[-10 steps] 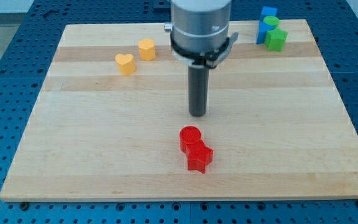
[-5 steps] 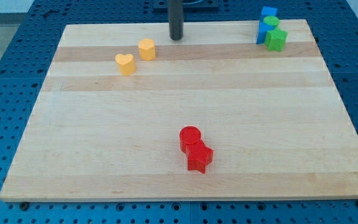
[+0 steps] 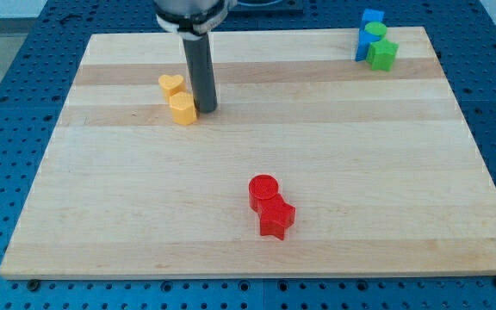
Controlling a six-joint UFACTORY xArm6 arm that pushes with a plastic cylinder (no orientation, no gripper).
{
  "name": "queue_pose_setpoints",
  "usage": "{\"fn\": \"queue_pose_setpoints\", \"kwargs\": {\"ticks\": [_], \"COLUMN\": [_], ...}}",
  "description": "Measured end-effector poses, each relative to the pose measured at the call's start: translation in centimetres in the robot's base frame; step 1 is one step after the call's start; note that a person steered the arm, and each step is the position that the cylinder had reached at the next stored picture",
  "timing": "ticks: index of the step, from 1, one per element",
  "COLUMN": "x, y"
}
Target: Move the yellow hexagon towards center
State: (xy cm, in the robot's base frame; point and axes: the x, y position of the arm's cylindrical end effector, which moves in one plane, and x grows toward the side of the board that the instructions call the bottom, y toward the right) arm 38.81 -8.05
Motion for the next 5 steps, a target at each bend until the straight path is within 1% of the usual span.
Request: {"fn": "queue_pose_setpoints", "kwargs": {"ticks": [1, 2, 3, 4, 5], "x": [2.2, -0.7, -4.6, -4.8, -3.1], "y": [0.0, 0.0, -0.6, -4.4, -6.4]}}
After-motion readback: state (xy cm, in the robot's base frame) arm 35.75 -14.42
